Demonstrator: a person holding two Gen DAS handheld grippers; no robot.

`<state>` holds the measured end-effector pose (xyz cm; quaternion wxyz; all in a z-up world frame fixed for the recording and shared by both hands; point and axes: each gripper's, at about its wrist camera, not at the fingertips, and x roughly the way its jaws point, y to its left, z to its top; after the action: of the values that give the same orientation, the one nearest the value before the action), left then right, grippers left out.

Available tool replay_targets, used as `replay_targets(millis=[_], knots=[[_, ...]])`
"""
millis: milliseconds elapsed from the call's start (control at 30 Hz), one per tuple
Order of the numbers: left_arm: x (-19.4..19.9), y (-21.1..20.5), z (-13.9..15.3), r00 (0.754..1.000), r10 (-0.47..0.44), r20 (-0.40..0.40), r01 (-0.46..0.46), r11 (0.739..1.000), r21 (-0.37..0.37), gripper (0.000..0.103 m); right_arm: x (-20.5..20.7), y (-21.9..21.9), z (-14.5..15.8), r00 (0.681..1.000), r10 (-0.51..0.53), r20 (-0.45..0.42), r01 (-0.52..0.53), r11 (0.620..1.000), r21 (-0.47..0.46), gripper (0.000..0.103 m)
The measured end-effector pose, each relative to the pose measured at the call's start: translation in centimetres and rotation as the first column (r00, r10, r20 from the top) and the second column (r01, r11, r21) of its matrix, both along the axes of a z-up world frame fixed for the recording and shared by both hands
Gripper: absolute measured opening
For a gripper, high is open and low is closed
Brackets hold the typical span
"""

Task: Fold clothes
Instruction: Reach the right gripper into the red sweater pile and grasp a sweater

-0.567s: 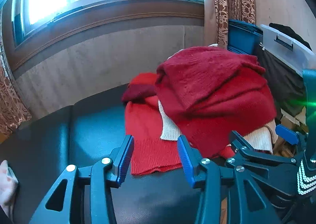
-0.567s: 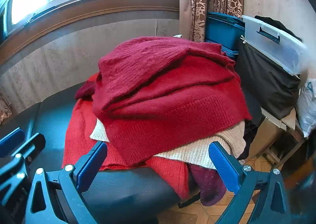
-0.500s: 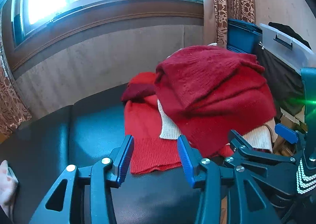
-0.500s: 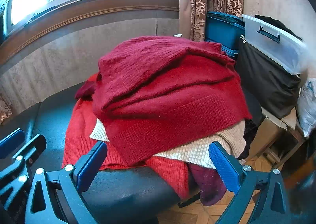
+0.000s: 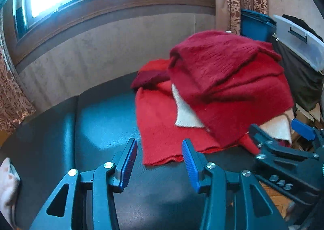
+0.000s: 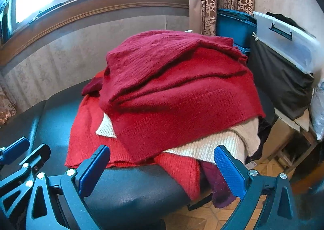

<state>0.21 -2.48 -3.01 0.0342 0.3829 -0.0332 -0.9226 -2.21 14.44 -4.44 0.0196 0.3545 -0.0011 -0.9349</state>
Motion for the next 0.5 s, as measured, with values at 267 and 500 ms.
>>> replay_targets(millis=[267, 500], knots=[[-0.7, -3.5, -6.2, 0.988, 0.052, 0.144, -0.044, 0.997, -0.058, 0.047, -0.7, 0.5, -2.2, 0.992, 0.11, 0.059, -0.102, 0.987, -0.123, 0.103], [0.3, -8.0, -9.9, 0.98, 0.092, 0.179, -0.098, 0.995, 0.027, 0.058, -4.2, 4.4, -2.6, 0.989, 0.116, 0.089, -0.078, 0.933, -0.351, 0.056]])
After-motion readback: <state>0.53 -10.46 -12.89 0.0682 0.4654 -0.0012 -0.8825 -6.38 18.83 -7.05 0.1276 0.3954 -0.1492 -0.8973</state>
